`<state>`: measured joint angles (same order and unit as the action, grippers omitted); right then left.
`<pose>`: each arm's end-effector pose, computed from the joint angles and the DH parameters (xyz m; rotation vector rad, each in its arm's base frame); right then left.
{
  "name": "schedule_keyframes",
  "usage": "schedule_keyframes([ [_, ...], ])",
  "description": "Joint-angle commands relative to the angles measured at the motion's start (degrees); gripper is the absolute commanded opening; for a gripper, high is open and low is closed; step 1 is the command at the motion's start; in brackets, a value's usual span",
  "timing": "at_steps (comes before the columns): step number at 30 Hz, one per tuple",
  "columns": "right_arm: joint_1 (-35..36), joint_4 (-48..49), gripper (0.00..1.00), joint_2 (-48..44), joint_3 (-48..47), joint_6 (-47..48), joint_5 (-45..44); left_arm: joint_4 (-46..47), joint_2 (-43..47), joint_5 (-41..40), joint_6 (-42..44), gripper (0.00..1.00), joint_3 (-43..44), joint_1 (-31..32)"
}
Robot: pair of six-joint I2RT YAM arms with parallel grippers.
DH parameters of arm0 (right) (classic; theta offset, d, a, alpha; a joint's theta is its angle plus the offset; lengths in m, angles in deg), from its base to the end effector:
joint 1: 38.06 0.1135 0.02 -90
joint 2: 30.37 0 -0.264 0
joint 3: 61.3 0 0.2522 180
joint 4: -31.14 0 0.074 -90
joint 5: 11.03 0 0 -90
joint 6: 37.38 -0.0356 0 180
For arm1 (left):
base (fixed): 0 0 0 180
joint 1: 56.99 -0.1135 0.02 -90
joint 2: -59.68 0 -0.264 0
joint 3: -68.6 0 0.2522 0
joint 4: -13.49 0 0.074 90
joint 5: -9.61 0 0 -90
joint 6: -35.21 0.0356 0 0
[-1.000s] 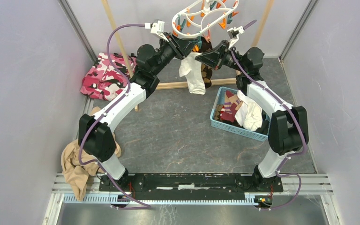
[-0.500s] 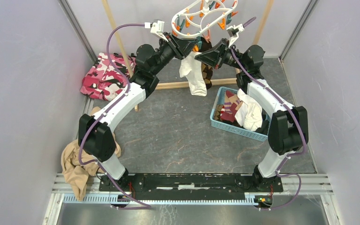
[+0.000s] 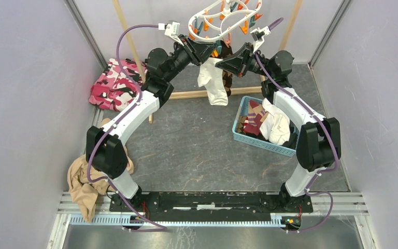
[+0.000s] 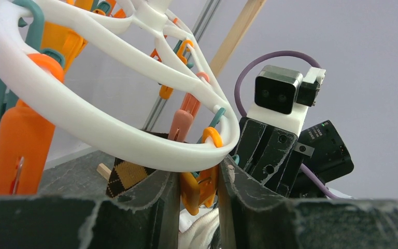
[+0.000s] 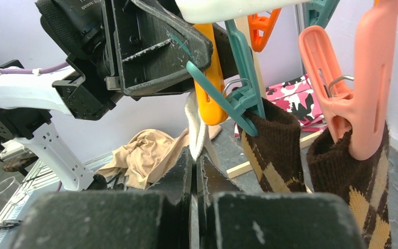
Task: Clip the socks to the hanger
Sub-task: Clamp the sock onto the hanger.
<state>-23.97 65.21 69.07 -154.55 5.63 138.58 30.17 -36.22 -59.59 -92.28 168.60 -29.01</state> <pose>0.3760 0.1260 0.3898 -0.6781 1.3243 1.4414 0.3464 -0.1984 0.4322 0.2334 1.3056 -1.2022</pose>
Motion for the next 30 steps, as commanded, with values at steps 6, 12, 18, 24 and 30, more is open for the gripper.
schedule_keyframes([
  [6,-0.3,4.8,0.0,1.5,-4.2,-4.3,-0.6,3.0,0.7,3.5,-1.7,0.06,0.6,-0.3],
  [12,-0.3,2.4,0.0,2.3,-4.7,-4.3,-1.3,3.3,0.5,3.9,-2.0,0.06,0.7,-0.3],
  [18,-0.6,1.5,0.0,2.1,-4.4,-3.6,-1.5,3.6,0.3,4.4,-2.3,0.06,1.0,-0.3],
  [24,-1.0,4.0,0.0,2.2,-4.5,-6.2,-1.6,4.1,-0.2,5.4,-2.4,0.06,1.2,-0.3],
  [30,-1.4,3.9,0.0,2.2,-4.4,-7.4,-2.0,4.4,-0.6,6.9,-2.3,0.06,1.6,-0.4],
])
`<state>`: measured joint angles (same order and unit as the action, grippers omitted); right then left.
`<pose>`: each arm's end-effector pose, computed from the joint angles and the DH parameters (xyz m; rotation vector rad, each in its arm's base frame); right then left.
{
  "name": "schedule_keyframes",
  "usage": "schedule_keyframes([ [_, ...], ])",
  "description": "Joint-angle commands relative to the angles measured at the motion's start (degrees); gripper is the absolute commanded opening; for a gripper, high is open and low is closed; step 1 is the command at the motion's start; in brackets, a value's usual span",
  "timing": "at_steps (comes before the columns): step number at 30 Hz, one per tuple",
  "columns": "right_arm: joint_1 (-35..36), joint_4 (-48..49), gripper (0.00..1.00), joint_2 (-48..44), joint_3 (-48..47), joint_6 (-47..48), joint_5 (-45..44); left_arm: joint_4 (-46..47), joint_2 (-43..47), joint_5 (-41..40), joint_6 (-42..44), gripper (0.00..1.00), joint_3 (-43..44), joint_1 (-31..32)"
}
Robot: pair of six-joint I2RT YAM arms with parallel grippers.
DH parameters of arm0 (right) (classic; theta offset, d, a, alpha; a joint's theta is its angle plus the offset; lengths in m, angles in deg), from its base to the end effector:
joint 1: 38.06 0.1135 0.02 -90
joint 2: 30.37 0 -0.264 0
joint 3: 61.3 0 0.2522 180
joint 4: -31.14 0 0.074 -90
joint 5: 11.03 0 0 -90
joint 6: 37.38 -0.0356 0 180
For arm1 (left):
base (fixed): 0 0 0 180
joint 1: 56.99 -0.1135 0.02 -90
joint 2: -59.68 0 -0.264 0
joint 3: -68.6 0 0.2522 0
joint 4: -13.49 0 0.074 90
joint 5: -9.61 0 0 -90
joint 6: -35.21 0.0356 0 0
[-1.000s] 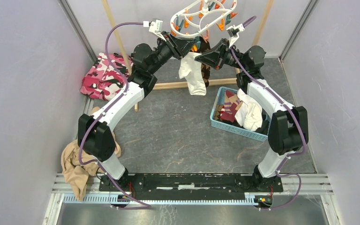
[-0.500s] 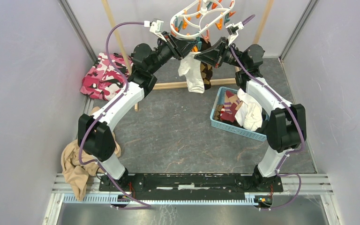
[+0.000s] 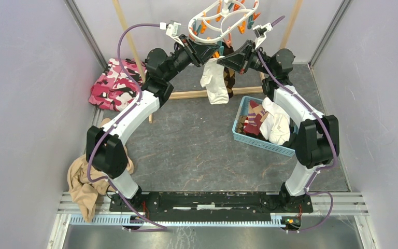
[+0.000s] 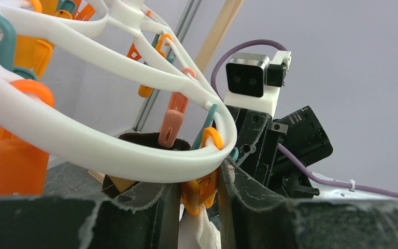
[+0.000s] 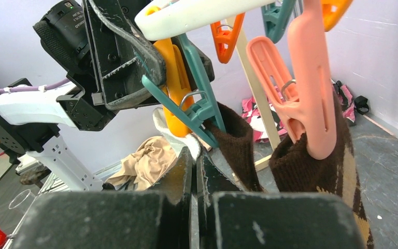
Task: Clip the socks to the hanger
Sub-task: Clamp the sock onto the hanger.
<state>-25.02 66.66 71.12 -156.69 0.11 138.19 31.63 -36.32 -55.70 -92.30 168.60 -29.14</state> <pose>0.3864 0.1209 0.3907 -0.6141 1.3488 1.4920 0.3447 -0.1989 0.4337 0.3011 1.2848 -1.2384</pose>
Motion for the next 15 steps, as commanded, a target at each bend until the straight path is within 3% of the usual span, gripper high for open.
schedule_keyframes([
  [1,-0.3,2.6,0.0,0.2,-2.4,-2.1,-1.7,2.9,-0.7,3.2,-2.3,0.06,1.6,-0.3],
  [15,-0.5,1.9,0.0,-0.3,-2.6,-3.6,-1.6,2.1,-1.4,4.8,1.1,0.06,1.4,-0.3],
])
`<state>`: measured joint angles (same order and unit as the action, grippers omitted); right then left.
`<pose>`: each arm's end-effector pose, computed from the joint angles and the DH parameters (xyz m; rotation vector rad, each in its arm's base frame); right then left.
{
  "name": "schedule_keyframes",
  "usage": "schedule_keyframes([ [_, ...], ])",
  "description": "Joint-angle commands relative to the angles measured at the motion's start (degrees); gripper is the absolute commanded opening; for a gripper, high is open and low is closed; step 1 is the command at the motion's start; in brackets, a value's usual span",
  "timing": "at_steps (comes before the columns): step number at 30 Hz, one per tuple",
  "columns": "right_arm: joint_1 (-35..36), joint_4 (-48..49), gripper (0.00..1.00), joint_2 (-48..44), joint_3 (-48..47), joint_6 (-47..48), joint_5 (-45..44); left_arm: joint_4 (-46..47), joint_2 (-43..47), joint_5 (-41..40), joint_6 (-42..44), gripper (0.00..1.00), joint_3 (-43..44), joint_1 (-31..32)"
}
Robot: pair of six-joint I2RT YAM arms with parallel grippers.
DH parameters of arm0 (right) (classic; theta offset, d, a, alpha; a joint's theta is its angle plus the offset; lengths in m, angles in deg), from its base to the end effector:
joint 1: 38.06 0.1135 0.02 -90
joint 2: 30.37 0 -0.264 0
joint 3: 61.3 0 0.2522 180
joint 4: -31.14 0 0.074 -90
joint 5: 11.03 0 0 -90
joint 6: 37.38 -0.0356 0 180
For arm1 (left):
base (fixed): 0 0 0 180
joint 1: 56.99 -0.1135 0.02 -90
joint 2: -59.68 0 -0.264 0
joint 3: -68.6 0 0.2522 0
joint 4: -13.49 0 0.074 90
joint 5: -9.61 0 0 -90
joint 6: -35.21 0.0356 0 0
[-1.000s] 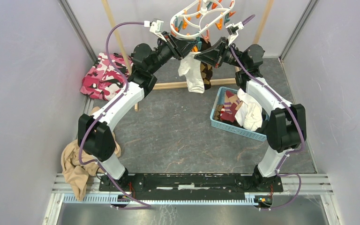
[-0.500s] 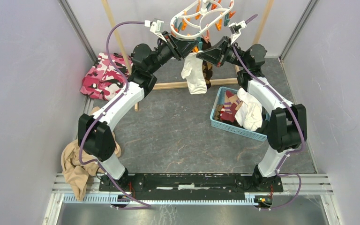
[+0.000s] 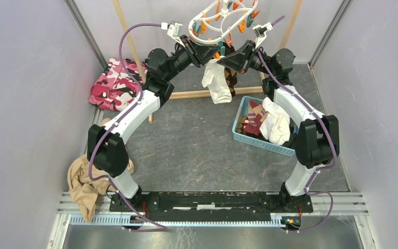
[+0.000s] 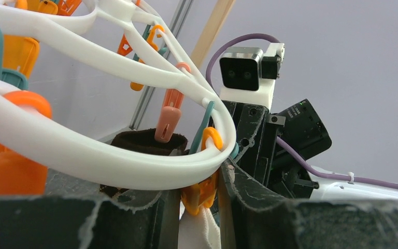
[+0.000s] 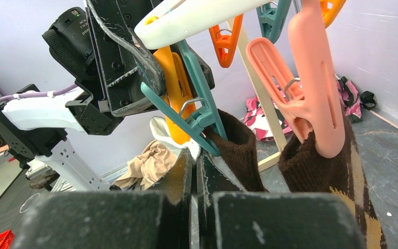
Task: Clip the socks to the hanger
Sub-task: Clamp the sock onto the hanger.
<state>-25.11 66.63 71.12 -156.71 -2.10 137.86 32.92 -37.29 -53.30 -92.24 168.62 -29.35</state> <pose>0.3868 0.1202 0.3909 -0.5838 1.3666 1.5196 0.3482 -0.2006 0.4294 0.3411 1.2805 -1.2565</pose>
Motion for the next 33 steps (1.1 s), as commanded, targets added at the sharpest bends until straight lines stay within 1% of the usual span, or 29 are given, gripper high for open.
schedule_keyframes([
  [1,-0.4,1.6,0.0,-0.3,-2.6,-1.4,-1.2,0.9,-0.5,2.5,1.1,0.06,1.4,-0.2],
  [9,-0.9,-2.1,0.0,-0.7,-2.7,0.1,-1.9,1.6,-0.9,4.8,0.6,0.06,1.6,-0.8],
  [27,-1.0,-0.5,0.0,-1.6,-2.8,-0.6,-1.2,-2.9,-1.2,6.7,8.3,0.05,2.7,-1.5],
  [33,-1.0,2.3,0.0,-1.6,-3.1,-2.9,-1.1,-4.3,-1.3,6.7,10.1,0.05,3.1,-1.5],
])
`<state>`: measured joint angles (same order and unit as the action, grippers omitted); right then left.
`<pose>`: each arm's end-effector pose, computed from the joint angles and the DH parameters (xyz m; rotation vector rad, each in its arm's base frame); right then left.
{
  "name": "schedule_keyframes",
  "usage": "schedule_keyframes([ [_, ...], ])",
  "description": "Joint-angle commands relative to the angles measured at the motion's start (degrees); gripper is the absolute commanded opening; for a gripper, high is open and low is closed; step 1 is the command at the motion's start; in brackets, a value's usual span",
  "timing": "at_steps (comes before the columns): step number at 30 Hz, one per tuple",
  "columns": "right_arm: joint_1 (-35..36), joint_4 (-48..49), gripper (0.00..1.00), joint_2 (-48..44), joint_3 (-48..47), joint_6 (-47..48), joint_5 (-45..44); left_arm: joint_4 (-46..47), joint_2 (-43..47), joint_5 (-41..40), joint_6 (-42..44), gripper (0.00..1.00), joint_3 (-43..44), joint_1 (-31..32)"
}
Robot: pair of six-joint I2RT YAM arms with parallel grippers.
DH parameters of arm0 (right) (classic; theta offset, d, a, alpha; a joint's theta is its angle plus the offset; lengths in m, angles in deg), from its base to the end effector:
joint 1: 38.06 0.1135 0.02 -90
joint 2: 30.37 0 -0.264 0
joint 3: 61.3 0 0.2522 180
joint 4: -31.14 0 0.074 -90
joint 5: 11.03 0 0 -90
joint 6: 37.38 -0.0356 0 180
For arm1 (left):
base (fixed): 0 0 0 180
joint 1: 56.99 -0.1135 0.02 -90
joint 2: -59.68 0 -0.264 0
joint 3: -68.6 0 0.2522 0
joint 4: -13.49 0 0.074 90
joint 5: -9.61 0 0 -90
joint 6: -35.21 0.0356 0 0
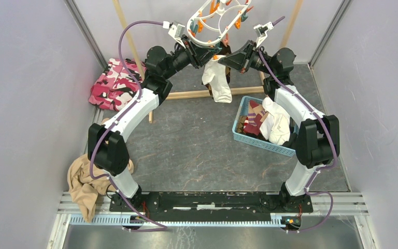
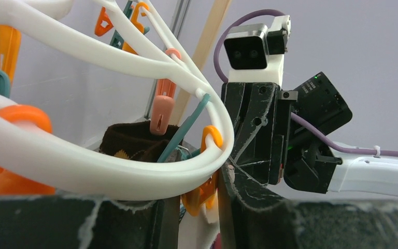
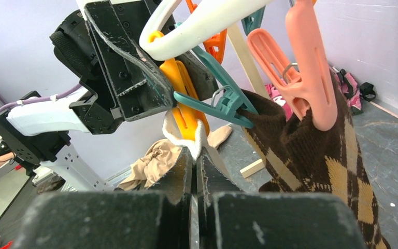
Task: Clip the socks to the hanger
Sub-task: Clamp the sock onto the hanger.
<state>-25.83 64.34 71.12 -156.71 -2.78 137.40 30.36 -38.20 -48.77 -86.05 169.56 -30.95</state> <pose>0.3902 0.1156 0.3877 -0.5368 1.4084 1.5291 0.3567 -0.1950 0.4242 0.4553 1.2937 -1.1859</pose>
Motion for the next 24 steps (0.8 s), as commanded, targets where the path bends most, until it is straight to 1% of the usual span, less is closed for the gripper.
schedule_keyframes([
  [1,-0.3,5.1,0.0,-1.6,-3.1,-2.5,-0.7,-1.9,-0.5,2.2,3.9,0.05,2.2,0.1],
  [6,-0.3,5.8,0.0,-1.7,-3.2,-2.9,-0.6,-2.0,-0.6,2.1,3.8,0.06,2.3,0.1],
  [11,-0.3,5.7,0.0,-1.6,-2.9,-2.9,-0.5,-1.9,-0.7,1.7,2.5,0.12,2.6,0.1],
  [16,-0.3,4.6,0.0,-1.6,-2.5,-2.0,-0.4,-1.6,-0.2,0.7,0.6,0.39,2.2,0.1],
  [17,-0.3,4.6,0.0,-1.6,-2.4,-2.0,-0.3,-1.6,-0.1,0.5,0.3,0.46,2.2,0.0],
  [20,-0.3,4.3,0.0,-1.7,-2.2,-1.6,-0.3,-1.6,0.4,-0.3,-0.4,0.58,2.0,0.0],
  [24,-0.3,3.9,0.01,-1.8,-2.0,-1.2,-0.3,-1.9,1.3,-1.3,-1.0,0.69,1.4,-0.1],
])
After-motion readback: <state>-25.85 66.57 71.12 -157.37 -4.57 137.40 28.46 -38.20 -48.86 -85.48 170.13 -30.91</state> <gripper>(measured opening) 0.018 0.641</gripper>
